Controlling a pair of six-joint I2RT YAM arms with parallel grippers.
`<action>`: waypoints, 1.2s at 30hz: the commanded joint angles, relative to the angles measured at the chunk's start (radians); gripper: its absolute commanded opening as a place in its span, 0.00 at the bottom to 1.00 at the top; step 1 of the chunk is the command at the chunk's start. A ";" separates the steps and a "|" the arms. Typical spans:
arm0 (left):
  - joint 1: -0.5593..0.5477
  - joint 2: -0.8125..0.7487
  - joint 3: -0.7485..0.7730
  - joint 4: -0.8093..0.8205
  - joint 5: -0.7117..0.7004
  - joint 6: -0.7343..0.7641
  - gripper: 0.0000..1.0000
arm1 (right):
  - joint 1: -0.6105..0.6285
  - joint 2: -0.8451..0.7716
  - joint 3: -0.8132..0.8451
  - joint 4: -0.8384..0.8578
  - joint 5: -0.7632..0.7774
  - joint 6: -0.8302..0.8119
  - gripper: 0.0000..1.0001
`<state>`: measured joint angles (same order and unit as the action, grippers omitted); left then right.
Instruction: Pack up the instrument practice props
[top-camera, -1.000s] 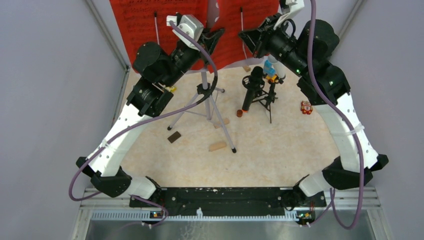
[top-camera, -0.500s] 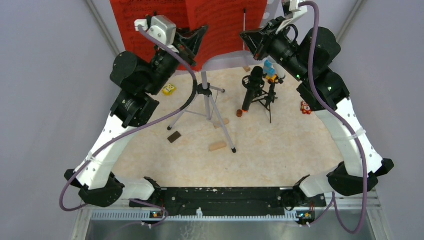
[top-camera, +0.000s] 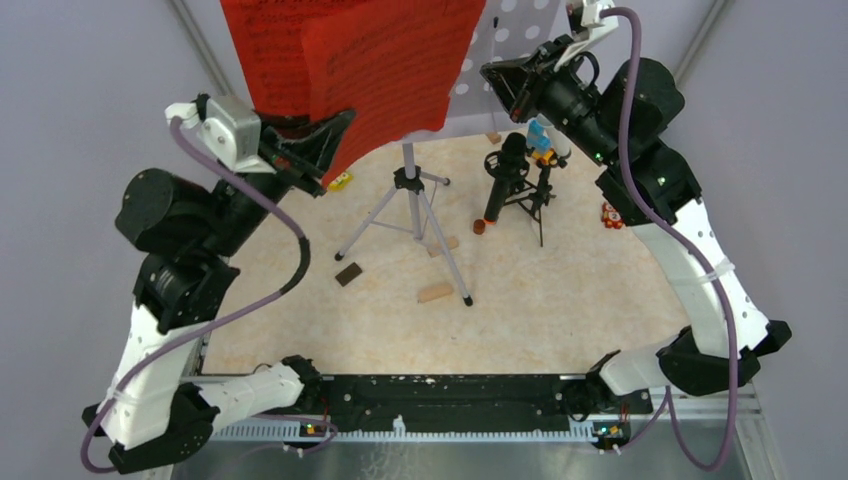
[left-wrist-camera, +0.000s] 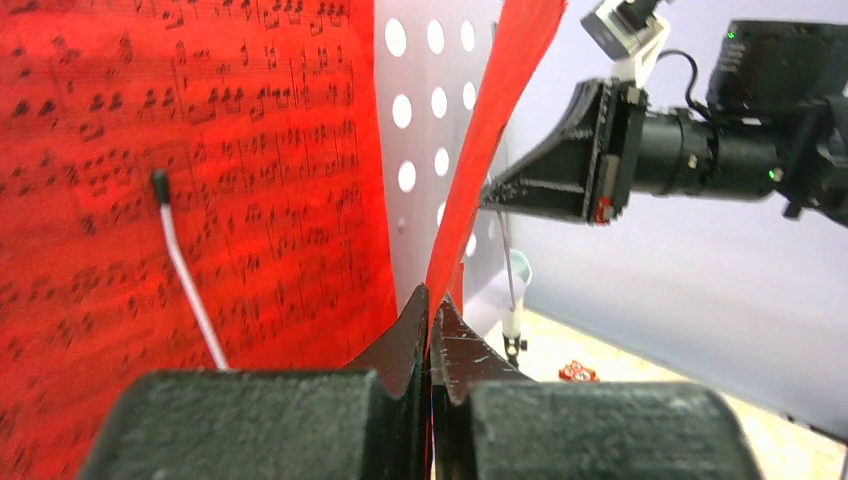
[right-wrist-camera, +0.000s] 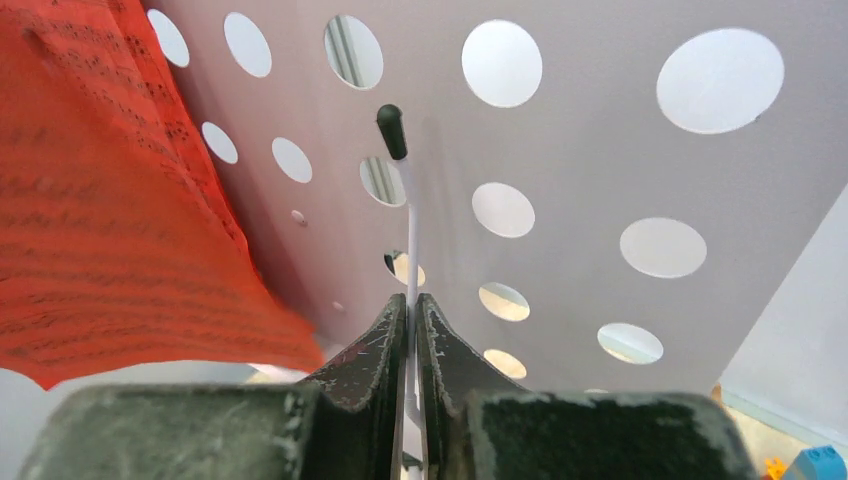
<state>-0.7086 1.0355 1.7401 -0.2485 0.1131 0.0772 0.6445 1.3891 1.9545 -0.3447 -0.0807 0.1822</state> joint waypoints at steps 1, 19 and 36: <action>-0.002 -0.097 -0.031 -0.185 0.012 -0.006 0.00 | -0.005 -0.053 -0.015 0.012 0.003 -0.023 0.10; -0.003 -0.095 -0.198 -0.322 0.366 -0.164 0.00 | -0.005 -0.391 -0.270 -0.165 0.209 -0.094 0.28; -0.159 0.225 -0.420 0.031 0.324 -0.276 0.00 | -0.005 -0.735 -0.355 -0.493 0.547 0.055 0.30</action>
<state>-0.7681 1.1744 1.3220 -0.3798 0.4824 -0.1768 0.6445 0.6769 1.6245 -0.7639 0.3569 0.2207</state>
